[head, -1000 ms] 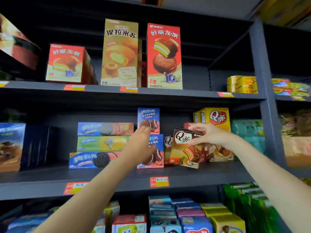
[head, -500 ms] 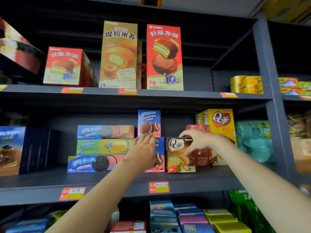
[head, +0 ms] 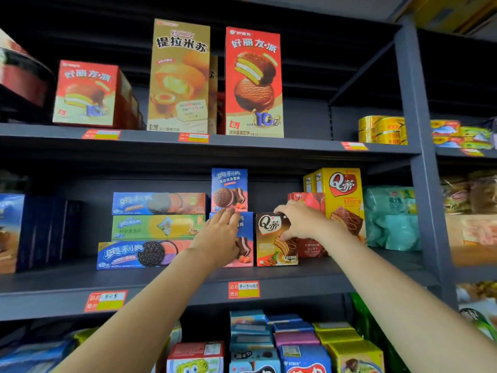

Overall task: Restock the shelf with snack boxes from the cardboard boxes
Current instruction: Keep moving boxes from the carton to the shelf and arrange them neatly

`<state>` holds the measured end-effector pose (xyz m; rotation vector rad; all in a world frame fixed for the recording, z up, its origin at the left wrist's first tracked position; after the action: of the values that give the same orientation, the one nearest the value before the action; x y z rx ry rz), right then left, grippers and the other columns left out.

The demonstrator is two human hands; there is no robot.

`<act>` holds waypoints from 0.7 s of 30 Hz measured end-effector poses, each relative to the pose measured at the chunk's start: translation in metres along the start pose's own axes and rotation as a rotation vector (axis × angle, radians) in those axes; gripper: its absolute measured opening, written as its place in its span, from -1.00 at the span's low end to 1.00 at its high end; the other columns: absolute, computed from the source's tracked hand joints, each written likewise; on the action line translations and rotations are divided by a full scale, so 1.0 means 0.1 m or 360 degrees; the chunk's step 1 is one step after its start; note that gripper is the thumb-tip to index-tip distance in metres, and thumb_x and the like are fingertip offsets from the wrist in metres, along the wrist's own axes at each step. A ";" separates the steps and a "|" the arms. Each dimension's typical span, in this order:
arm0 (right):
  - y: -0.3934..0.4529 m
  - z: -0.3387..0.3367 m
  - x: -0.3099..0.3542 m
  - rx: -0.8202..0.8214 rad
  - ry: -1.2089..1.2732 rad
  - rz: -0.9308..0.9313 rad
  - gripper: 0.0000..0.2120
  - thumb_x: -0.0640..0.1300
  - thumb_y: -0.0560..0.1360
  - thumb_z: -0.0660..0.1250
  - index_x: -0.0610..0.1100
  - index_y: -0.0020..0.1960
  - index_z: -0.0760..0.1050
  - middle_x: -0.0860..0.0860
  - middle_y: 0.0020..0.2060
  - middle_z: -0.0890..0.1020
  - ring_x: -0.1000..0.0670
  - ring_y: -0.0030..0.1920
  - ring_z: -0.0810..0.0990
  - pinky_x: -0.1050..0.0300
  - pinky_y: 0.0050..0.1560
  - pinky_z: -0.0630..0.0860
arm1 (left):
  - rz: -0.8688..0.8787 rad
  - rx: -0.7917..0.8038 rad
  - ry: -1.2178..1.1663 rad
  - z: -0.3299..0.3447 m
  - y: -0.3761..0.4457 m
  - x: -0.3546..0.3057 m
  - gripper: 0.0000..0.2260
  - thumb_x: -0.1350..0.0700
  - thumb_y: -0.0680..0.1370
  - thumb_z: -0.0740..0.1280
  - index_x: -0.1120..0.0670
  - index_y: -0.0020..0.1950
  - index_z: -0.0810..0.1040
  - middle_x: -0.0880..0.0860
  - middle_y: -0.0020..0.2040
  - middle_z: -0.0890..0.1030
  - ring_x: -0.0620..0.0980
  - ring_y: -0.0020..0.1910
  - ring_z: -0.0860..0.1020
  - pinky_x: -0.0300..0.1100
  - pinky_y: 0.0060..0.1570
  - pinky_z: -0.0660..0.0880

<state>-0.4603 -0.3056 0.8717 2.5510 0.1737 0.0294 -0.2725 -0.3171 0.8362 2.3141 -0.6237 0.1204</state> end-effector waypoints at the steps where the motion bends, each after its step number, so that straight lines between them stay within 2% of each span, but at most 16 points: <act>1: -0.01 0.00 0.01 -0.0005 -0.0006 0.0001 -0.45 -0.09 0.40 0.46 -0.07 0.33 0.36 -0.06 0.18 0.43 -0.07 0.18 0.44 0.04 0.09 0.48 | 0.0000 0.0006 0.0006 0.00 -0.01 -0.01 -0.40 0.12 0.57 0.13 0.18 0.52 -0.08 0.11 0.55 -0.03 0.06 0.53 -0.06 -0.09 0.47 0.00; 6: -0.02 0.00 0.04 -0.0008 -0.0052 0.0003 -0.40 -0.06 0.41 0.46 -0.07 0.38 0.31 -0.06 0.20 0.40 -0.08 0.19 0.44 0.04 0.07 0.49 | 0.0002 0.0015 0.0007 0.01 -0.03 -0.01 -0.41 0.11 0.56 0.15 0.16 0.52 -0.04 0.11 0.55 -0.05 0.08 0.53 -0.07 -0.06 0.46 0.00; 9: -0.06 -0.04 0.06 -0.0010 -0.0125 0.0052 -0.39 0.03 0.39 0.46 -0.09 0.36 0.33 -0.09 0.22 0.37 -0.10 0.18 0.44 0.06 0.00 0.47 | 0.0025 -0.0074 0.0044 -0.01 -0.06 -0.01 -0.44 0.13 0.55 0.15 0.15 0.51 0.02 0.10 0.55 -0.02 0.07 0.52 -0.04 -0.06 0.46 0.04; 11: -0.12 -0.10 0.14 -0.0154 -0.0221 0.0060 -0.42 0.09 0.40 0.43 -0.12 0.32 0.37 -0.10 0.22 0.36 -0.11 0.21 0.40 0.04 0.03 0.46 | 0.0031 -0.0184 0.0039 -0.02 -0.12 -0.01 -0.48 0.12 0.55 0.14 0.16 0.48 0.10 0.11 0.52 0.08 0.10 0.50 0.06 -0.05 0.42 0.11; 13: -0.22 -0.16 0.36 -0.0430 -0.0227 -0.0015 -0.56 0.06 0.48 0.35 -0.15 0.26 0.42 -0.09 0.21 0.38 -0.09 0.22 0.36 0.05 0.03 0.45 | 0.0070 -0.0420 -0.0070 -0.05 -0.24 -0.01 -0.54 0.09 0.49 0.10 0.19 0.38 0.30 0.17 0.39 0.32 0.19 0.36 0.30 0.01 0.29 0.28; 14: -0.28 -0.17 0.52 -0.0554 -0.0152 -0.0097 -0.64 0.00 0.52 0.31 -0.16 0.23 0.44 -0.08 0.19 0.39 -0.07 0.21 0.36 0.05 0.00 0.46 | 0.0099 -0.0547 -0.0148 -0.06 -0.30 -0.01 -0.55 0.09 0.44 0.08 0.20 0.28 0.41 0.18 0.28 0.44 0.20 0.24 0.42 0.02 0.20 0.35; 16: -0.47 -0.10 0.91 -0.0723 0.0038 -0.0359 -0.74 -0.11 0.54 0.26 -0.20 0.18 0.46 -0.07 0.14 0.44 -0.06 0.19 0.38 0.02 -0.03 0.49 | 0.0138 -0.0816 -0.0276 -0.08 -0.50 0.05 -0.62 0.11 0.37 0.11 0.18 0.12 0.47 0.16 0.12 0.54 0.13 0.05 0.46 -0.05 0.09 0.33; 19: -0.82 0.21 1.50 -0.0942 0.0389 -0.0681 -0.81 -0.21 0.44 0.27 -0.25 0.03 0.51 -0.10 -0.01 0.55 -0.06 0.03 0.48 0.12 -0.13 0.44 | 0.0136 -0.1059 -0.0464 -0.05 -1.04 0.23 -0.76 0.18 0.38 0.22 0.13 0.04 0.36 0.15 0.04 0.51 0.08 -0.03 0.38 -0.11 -0.05 0.25; 21: -1.07 0.49 1.88 -0.0927 0.0665 -0.0750 -0.81 -0.22 0.40 0.26 -0.25 -0.01 0.52 -0.07 -0.12 0.55 -0.06 -0.08 0.50 0.12 -0.14 0.40 | 0.0133 -0.1099 -0.0510 0.07 -1.52 0.44 -0.79 0.16 0.43 0.21 0.10 0.04 0.34 0.14 0.06 0.51 0.08 -0.03 0.40 -0.10 -0.04 0.25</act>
<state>-0.2836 -0.2198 0.7693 1.8461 0.7974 0.3738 -0.1629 -0.2449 0.7469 1.6443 -0.7740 -0.3799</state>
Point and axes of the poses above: each hand's wrist, its own y-axis towards the middle knuckle, its own z-axis out of the palm, x = y × z, the point moved 1 cm from there along y, towards the middle knuckle
